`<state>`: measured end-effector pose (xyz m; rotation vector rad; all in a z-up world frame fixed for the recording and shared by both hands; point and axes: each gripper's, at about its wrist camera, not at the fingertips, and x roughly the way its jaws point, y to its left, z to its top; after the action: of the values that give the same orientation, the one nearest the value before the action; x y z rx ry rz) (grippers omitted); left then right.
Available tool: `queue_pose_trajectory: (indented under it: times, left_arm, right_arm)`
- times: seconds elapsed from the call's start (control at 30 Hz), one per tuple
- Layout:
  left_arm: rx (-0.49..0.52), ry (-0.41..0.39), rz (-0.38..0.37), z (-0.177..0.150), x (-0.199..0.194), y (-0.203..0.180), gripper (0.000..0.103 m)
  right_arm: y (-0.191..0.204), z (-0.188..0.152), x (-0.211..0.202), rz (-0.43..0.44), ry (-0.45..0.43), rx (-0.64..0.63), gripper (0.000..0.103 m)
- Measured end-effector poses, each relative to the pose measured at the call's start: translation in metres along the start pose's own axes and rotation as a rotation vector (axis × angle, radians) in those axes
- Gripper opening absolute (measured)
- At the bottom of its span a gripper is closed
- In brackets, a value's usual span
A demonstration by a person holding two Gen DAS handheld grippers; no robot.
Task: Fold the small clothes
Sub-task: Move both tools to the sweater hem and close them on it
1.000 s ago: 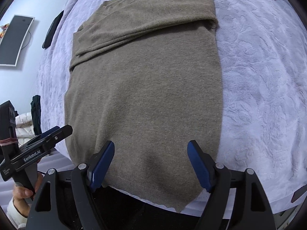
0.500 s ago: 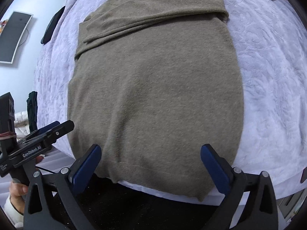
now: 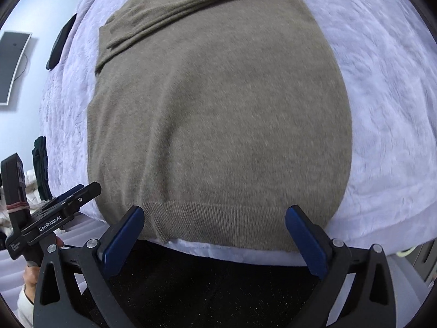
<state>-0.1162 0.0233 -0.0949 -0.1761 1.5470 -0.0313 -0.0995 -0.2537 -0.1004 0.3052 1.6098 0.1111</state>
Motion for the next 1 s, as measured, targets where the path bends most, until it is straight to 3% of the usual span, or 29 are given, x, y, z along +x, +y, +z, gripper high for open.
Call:
queue_pose_trajectory:
  times: [0.37, 0.47, 0.63, 0.83, 1.0]
  left_arm:
    - [-0.058, 0.003, -0.101, -0.022, 0.001, 0.054, 0.082]
    - [-0.062, 0.026, -0.165, -0.027, 0.008, 0.067, 0.082]
    - [-0.032, 0.078, -0.275, -0.035, 0.024, 0.062, 0.082]
    - [0.012, 0.082, -0.306, -0.029, 0.030, 0.046, 0.082]
    - [0.030, 0.082, -0.379, -0.025, 0.031, 0.037, 0.082]
  right_arm:
    - [-0.030, -0.026, -0.001, 0.045, -0.029, 0.139, 0.103]
    - [-0.047, -0.031, -0.002, 0.078, -0.047, 0.192, 0.103]
    - [-0.081, -0.031, -0.006, 0.136, -0.108, 0.275, 0.103]
    - [-0.113, -0.019, -0.006, 0.092, -0.160, 0.309, 0.103]
    - [-0.120, -0.016, 0.020, 0.297, -0.103, 0.338, 0.103]
